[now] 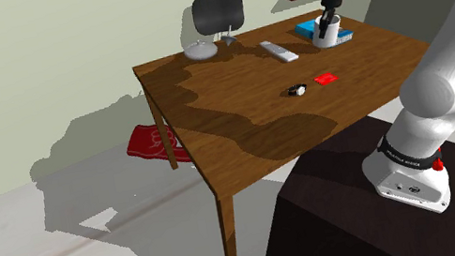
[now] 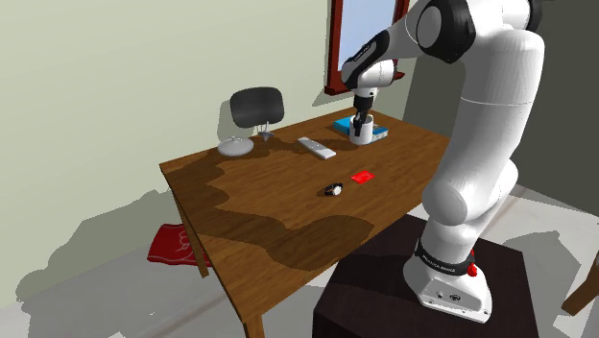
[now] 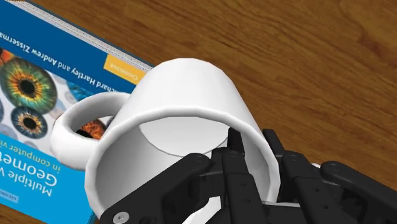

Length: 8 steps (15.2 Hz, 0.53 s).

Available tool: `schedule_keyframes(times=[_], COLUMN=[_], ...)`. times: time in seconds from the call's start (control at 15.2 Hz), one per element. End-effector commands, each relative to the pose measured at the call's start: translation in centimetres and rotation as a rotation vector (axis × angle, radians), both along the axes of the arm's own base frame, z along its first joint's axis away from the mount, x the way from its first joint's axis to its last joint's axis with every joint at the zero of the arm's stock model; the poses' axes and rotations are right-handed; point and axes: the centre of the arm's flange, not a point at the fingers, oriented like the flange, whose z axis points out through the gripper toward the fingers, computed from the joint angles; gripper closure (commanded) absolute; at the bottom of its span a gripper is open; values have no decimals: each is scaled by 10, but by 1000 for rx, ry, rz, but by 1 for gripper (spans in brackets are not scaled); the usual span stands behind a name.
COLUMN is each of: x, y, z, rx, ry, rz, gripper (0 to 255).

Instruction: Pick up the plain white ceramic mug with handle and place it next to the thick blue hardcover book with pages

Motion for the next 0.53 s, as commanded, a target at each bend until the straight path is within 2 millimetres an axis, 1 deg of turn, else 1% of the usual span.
schedule_keyframes(times=[0.0, 0.26, 0.33, 0.46], x=[-6, -6, -5, -6], y=[-5, -5, -4, -3], z=[-5, -5, -5, -5], rx=[1, 1, 1, 1], ry=[8, 8, 8, 8], rz=[-11, -11, -11, -11], gripper=[255, 255, 0, 0])
